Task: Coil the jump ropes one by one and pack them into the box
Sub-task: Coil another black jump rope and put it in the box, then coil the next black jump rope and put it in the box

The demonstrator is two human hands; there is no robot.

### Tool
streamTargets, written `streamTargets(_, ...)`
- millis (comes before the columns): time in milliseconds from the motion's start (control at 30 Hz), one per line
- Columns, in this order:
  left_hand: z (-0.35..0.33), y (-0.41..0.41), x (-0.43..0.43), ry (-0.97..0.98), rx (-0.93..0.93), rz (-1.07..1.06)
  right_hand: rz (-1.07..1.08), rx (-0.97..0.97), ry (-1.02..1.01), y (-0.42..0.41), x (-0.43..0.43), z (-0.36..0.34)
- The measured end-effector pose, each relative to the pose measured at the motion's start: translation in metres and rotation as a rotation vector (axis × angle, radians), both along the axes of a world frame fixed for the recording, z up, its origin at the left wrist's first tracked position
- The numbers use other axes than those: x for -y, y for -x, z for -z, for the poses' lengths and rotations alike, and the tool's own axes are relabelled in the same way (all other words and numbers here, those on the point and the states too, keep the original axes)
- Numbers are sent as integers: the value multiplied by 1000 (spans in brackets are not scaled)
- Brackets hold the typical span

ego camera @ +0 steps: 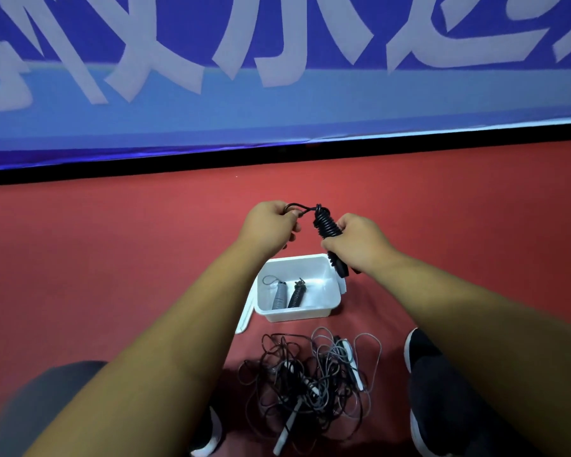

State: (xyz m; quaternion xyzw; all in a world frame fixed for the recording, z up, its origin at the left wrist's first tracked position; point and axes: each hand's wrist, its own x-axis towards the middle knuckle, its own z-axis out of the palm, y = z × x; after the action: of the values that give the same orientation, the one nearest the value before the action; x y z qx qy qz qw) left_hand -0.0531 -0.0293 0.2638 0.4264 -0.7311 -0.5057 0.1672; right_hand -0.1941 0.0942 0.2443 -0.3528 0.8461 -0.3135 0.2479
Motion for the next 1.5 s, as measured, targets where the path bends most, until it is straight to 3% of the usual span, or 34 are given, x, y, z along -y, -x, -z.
streamTargets(600,221,32,93,-217,162,-17,54,157,-190,36,104,230)
streamTargets(833,305,11,96,-222,308,-60,-10,18,-337,33,109,310)
streamTargets(1033,334,-1,87,-162,422,-9,8,-2,-460,21,114,342)
streamTargets(1200,344,-8,80,-192,388,0,29,3,-529,20,119,354)
streamTargets(1500,342,-12,85,-256,300,-47,-307,-53,-754,16,111,345)
